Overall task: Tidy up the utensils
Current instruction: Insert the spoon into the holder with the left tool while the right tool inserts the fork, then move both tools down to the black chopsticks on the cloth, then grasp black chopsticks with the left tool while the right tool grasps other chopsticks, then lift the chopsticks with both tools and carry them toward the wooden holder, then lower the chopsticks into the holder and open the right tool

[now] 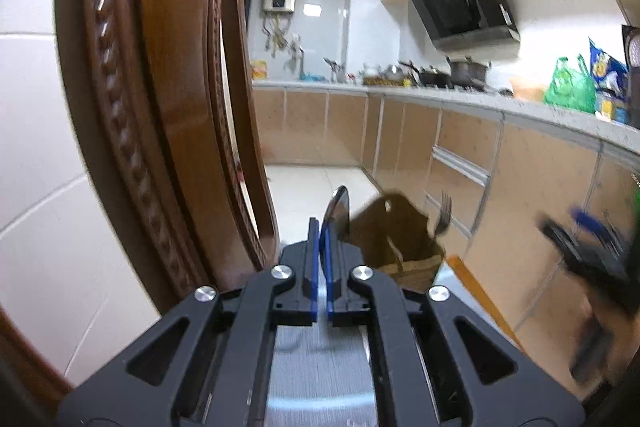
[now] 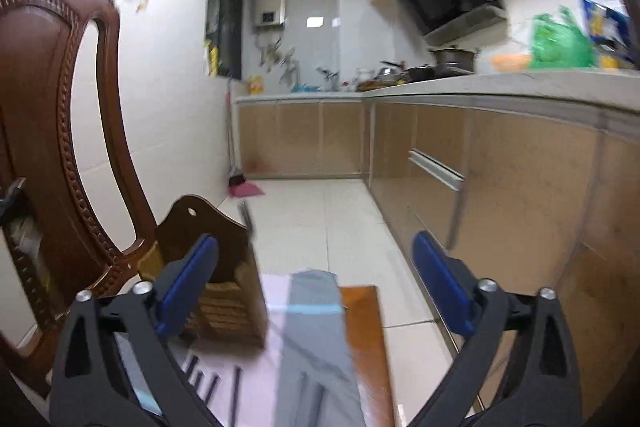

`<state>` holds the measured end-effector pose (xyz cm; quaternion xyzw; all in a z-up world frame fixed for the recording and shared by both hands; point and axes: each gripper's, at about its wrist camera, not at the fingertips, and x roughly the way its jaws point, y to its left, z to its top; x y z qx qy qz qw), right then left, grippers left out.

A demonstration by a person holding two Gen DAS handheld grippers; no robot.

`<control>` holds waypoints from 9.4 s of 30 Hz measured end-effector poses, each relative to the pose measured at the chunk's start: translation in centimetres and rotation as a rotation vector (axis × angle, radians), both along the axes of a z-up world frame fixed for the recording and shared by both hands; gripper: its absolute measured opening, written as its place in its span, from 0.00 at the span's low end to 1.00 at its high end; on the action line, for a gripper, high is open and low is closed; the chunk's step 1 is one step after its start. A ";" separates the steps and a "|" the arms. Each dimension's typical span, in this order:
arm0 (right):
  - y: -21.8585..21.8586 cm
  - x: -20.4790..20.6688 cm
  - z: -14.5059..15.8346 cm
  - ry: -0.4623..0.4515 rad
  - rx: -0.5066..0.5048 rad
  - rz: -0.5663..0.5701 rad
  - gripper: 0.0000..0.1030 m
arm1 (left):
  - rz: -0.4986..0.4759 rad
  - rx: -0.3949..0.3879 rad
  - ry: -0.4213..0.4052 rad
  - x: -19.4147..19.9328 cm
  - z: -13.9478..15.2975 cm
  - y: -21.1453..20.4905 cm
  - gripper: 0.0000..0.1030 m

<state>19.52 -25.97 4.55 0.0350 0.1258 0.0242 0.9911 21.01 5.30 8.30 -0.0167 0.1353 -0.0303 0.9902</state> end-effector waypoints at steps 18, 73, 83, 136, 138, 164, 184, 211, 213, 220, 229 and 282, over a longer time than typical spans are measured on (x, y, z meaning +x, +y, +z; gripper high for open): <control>-6.9 1.7 -4.2 0.169 0.180 -0.068 0.97 | 0.225 -0.014 -0.069 11.6 0.3 -4.2 0.02; 1.4 -11.1 -7.5 0.380 -0.037 0.016 0.97 | 0.034 0.066 0.445 -10.5 -13.3 -6.5 0.96; 1.4 -11.8 -7.8 0.388 -0.018 0.018 0.97 | 0.021 0.063 0.451 -11.2 -13.5 -6.6 0.96; 3.6 14.7 -11.8 0.896 0.163 0.224 0.19 | -0.043 -0.087 0.836 13.6 -16.6 -5.7 0.54; 3.6 14.9 -11.9 0.900 0.152 0.203 0.19 | -0.033 -0.074 0.846 14.0 -16.6 -5.9 0.52; 3.8 17.4 -14.4 0.971 0.070 0.165 0.19 | 0.003 0.038 0.921 16.6 -20.9 -10.1 0.50; 4.4 16.9 -14.6 0.977 0.032 0.163 0.19 | -0.035 0.079 0.932 18.8 -19.7 -12.1 0.26; 3.8 11.5 -6.6 0.768 0.123 0.257 0.08 | -0.113 0.024 0.686 10.7 -12.3 -9.0 0.06; 3.8 10.5 -5.3 0.742 0.127 0.270 0.08 | -0.122 0.033 0.653 9.2 -11.0 -9.0 0.06; 4.2 6.3 -0.8 0.650 0.105 0.294 0.07 | -0.146 0.026 0.563 6.3 -6.3 -7.3 0.06; 4.1 2.0 3.6 0.568 0.089 0.302 0.07 | -0.159 0.035 0.453 1.6 -1.1 -6.5 0.06; 8.9 3.1 19.4 0.273 -0.048 0.235 0.07 | -0.168 -0.017 0.262 -3.8 6.8 -2.8 0.06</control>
